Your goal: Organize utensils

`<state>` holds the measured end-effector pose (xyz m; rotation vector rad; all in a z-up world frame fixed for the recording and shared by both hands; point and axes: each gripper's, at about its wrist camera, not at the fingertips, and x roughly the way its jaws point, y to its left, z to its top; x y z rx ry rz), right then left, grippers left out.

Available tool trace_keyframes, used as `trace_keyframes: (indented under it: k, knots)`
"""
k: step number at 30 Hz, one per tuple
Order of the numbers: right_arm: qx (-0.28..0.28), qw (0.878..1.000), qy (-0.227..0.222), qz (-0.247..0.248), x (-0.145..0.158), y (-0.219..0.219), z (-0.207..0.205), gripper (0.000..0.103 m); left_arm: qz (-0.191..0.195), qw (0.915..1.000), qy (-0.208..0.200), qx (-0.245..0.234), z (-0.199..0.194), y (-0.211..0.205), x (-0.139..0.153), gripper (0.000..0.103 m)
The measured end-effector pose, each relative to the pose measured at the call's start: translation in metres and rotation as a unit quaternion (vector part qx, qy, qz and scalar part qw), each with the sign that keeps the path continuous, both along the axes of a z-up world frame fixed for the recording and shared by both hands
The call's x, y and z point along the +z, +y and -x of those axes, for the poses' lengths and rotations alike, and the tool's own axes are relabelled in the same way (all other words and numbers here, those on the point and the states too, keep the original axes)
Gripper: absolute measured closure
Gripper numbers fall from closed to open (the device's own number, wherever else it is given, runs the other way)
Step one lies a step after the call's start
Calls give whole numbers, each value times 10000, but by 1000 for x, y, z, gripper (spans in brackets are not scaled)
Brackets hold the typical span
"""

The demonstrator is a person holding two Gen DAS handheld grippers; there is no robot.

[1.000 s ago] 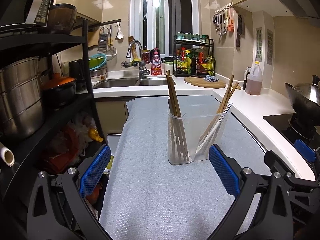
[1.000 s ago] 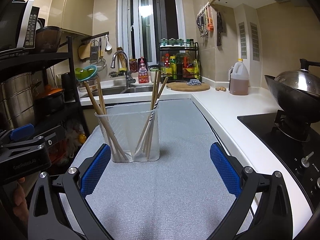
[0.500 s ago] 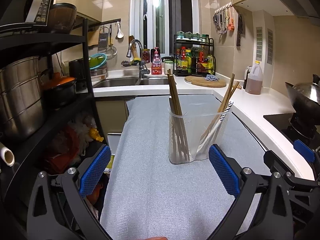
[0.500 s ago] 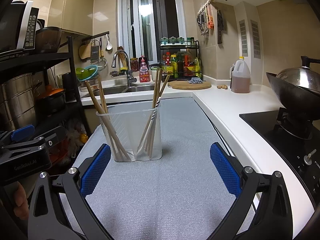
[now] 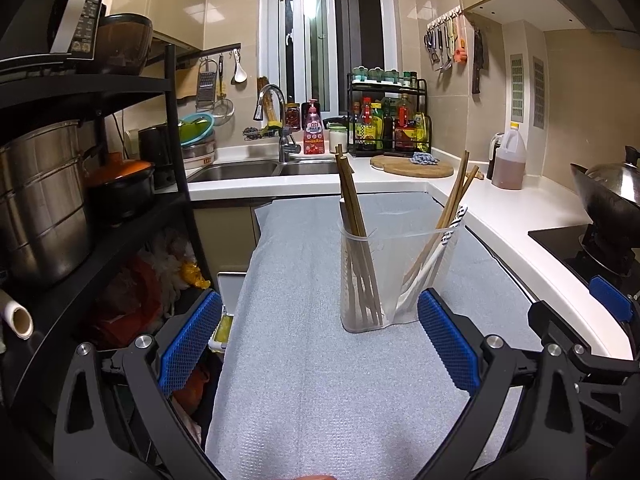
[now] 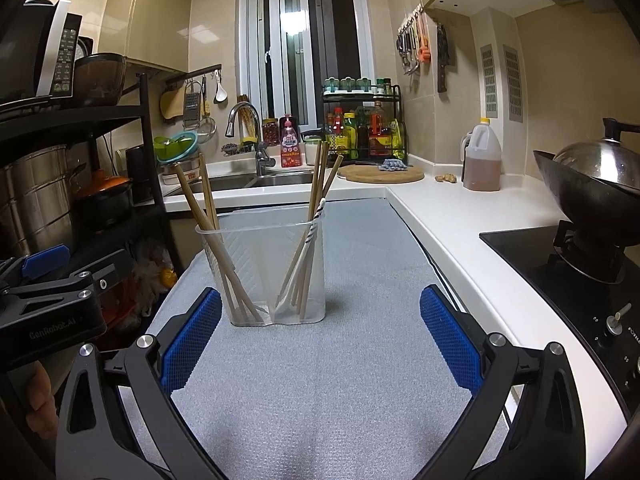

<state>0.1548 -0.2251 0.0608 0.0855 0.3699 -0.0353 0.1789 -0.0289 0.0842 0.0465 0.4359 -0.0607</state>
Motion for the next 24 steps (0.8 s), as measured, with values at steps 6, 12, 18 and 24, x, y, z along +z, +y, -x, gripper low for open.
trace_keyframes:
  k: [6, 12, 18, 24]
  knots:
    - [12, 10000, -23, 25, 2, 1, 0, 5, -2, 10000, 0, 18, 0, 1, 0, 8]
    - [28, 10000, -6, 36, 1, 1, 1, 5, -14, 10000, -4, 49, 0, 2, -1, 8]
    - [35, 10000, -30, 37, 2, 2, 1, 5, -10, 10000, 25, 46, -1, 4, -1, 8]
    - [72, 9999, -48, 64, 3, 5, 2, 5, 12, 10000, 41, 30, -1, 5, -1, 8]
